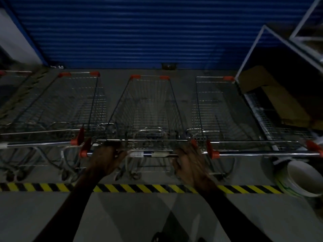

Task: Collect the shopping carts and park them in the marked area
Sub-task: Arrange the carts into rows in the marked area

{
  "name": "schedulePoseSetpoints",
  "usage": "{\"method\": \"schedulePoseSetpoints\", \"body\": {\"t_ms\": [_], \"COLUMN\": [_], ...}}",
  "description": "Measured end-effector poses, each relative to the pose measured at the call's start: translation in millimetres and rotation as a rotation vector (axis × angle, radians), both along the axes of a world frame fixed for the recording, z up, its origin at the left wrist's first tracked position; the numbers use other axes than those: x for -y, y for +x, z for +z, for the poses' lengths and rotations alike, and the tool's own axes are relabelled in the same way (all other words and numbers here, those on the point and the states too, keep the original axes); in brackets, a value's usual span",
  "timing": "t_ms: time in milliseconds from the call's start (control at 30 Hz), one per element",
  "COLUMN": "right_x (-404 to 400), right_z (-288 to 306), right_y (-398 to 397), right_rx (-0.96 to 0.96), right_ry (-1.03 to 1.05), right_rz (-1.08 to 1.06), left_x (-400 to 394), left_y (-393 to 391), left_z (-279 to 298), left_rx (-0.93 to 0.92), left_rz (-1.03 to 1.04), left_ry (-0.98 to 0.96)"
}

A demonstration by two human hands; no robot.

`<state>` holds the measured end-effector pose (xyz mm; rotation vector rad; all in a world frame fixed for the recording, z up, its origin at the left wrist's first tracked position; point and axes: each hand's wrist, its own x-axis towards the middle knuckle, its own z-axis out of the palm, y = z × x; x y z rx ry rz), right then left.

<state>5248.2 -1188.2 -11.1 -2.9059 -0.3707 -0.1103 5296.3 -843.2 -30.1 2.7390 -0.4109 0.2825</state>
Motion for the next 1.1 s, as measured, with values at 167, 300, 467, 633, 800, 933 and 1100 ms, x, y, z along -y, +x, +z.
{"method": "schedulePoseSetpoints", "body": {"t_ms": [167,300,467,633,800,933,1100], "right_x": [-17.1,-50.7,-100.5,-167.8,-221.5,-253.3,-315.0], "right_z": [2.8,11.3,6.2,1.7,21.7,33.6,35.7], "right_y": [-12.8,-9.1,6.5,30.3,47.5,58.6,84.7], "right_rx": [0.075,-0.003,-0.057,0.044,-0.035,-0.091,-0.101], "right_ry": [-0.007,0.113,0.263,0.388,0.372,0.409,0.357], "right_rz": [0.018,0.104,0.264,0.379,0.489,0.532,0.514], "left_x": [13.6,25.5,7.7,-31.1,-85.6,-139.7,-224.6], "left_y": [-16.6,-27.5,-44.6,-69.3,-83.1,-76.6,-42.6], "left_z": [11.2,16.7,6.0,19.2,36.3,45.1,47.0], "left_rx": [0.213,0.091,-0.009,-0.025,-0.078,-0.077,-0.025], "left_rz": [-0.077,-0.080,-0.016,0.193,0.315,0.362,0.403], "left_ry": [0.013,-0.057,0.002,0.055,-0.023,-0.001,0.079]}}
